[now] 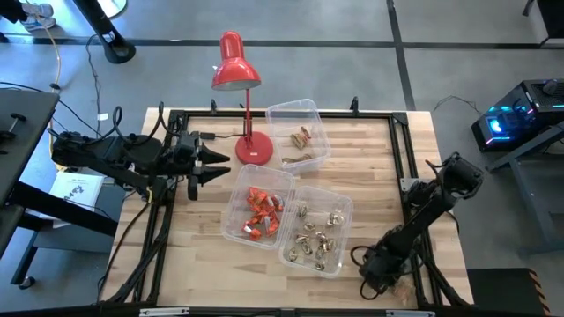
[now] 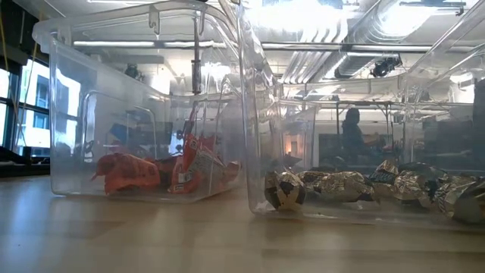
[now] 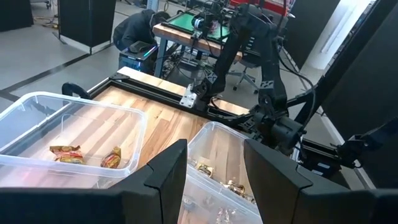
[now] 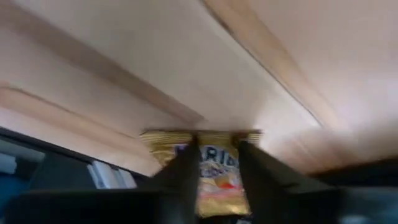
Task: Sort candy
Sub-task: Put the yellow candy into the top right transparent bin
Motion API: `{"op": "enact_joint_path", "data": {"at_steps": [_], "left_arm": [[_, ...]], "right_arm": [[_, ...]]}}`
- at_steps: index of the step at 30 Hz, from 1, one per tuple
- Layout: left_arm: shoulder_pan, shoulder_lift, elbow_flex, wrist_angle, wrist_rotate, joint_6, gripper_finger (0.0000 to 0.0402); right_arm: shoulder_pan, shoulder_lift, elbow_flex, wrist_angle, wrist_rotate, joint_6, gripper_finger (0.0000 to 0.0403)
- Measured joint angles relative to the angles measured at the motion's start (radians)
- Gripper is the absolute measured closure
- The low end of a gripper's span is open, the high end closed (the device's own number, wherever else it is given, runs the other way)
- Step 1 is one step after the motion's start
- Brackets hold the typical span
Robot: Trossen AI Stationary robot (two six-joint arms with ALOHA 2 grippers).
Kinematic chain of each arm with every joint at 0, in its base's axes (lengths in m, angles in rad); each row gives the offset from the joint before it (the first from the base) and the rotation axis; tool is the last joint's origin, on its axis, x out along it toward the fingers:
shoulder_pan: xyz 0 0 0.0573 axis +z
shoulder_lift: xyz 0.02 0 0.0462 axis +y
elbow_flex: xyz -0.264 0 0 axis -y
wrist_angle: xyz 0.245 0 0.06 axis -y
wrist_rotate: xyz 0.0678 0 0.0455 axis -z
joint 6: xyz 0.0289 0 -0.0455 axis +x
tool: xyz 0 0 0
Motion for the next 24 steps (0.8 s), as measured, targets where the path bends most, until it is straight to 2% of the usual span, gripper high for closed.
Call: {"op": "enact_joint_path", "data": {"at_steps": [3, 4, 8, 13, 15, 18, 19, 24], "left_arm": [[0.000, 0.000, 0.000, 0.001, -0.001, 0.001, 0.0248], [0.000, 0.000, 0.000, 0.004, -0.001, 0.007, 0.0248], [0.000, 0.000, 0.000, 0.045, -0.002, 0.058, 0.0248], [0.000, -0.012, 0.002, 0.116, -0.002, 0.129, 0.0248], [0.000, -0.023, 0.011, 0.129, -0.003, 0.142, 0.0248], [0.000, -0.040, 0.032, 0.131, -0.004, 0.142, 0.0248], [0.000, -0.046, 0.034, 0.130, -0.004, 0.147, 0.0248], [0.000, -0.077, 0.036, 0.112, -0.004, 0.159, 0.0248]], "right_arm": [[-0.011, -0.001, 0.048, -0.046, 0.102, -0.049, 0.0369], [-0.017, -0.004, 0.068, -0.074, 0.152, -0.070, 0.0385], [-0.043, -0.013, 0.182, -0.280, 0.316, -0.164, 0.0397], [-0.081, -0.068, 0.431, -0.709, 0.454, -0.253, 0.0401], [-0.094, -0.089, 0.544, -0.912, 0.546, -0.258, 0.0402], [-0.122, -0.133, 0.703, -1.107, 0.738, -0.192, 0.0402], [-0.134, -0.146, 0.741, -1.149, 0.811, -0.166, 0.0402], [-0.239, -0.216, 0.795, -1.091, 1.176, -0.165, 0.0402]]}}
